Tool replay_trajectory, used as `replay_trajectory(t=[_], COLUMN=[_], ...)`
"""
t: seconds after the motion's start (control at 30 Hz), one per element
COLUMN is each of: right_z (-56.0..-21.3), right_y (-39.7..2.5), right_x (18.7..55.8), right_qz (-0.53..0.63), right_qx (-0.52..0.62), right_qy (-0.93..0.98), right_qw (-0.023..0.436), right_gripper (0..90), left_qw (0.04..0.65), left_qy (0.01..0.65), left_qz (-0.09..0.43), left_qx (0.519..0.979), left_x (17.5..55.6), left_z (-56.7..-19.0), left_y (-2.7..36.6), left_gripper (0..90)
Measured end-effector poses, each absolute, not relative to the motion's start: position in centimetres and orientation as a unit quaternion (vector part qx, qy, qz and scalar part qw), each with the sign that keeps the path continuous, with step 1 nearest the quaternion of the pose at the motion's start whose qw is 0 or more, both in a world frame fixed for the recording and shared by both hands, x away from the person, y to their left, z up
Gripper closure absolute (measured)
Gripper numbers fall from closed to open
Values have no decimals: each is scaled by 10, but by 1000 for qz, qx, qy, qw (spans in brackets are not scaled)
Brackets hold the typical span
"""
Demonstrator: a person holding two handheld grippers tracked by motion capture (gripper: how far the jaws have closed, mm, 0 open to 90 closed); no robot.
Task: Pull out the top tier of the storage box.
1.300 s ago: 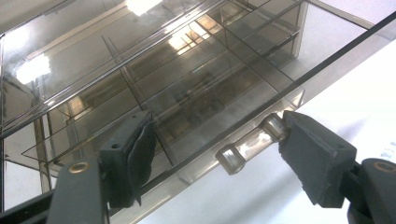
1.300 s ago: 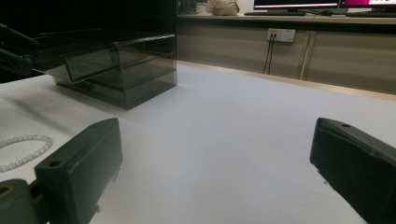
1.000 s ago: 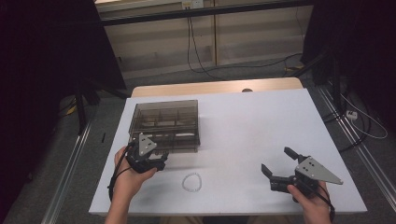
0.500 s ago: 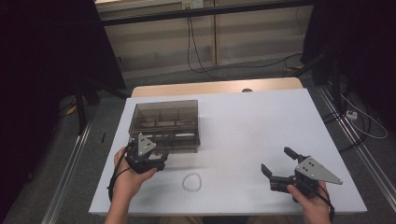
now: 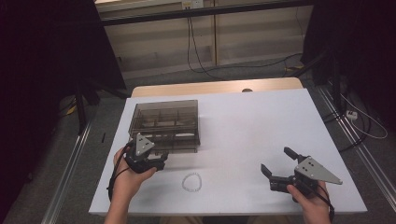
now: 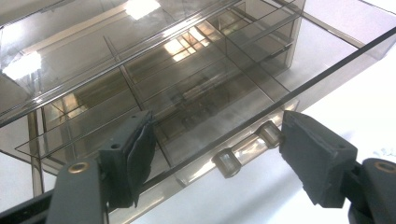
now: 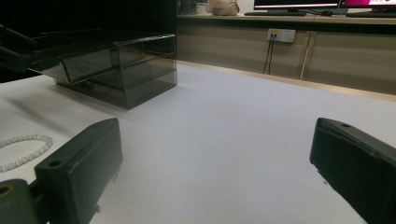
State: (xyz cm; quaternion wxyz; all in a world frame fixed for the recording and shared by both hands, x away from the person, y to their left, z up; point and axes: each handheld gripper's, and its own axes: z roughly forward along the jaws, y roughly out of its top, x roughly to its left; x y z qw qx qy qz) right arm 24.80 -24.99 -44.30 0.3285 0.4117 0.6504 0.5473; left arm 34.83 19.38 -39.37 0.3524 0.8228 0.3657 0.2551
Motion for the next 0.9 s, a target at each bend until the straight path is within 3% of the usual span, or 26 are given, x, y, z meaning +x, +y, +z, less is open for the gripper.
replay_trajectory(t=[0.9], right_z=[-443], right_y=[-251], right_x=[249], right_qz=[547], right_qx=[412], right_qy=[650], right_qw=[328], right_gripper=[18], left_qw=[413], left_qy=[333], left_qz=[155], left_qx=[834], left_x=[324], left_z=[-371], left_y=[183], left_gripper=[188])
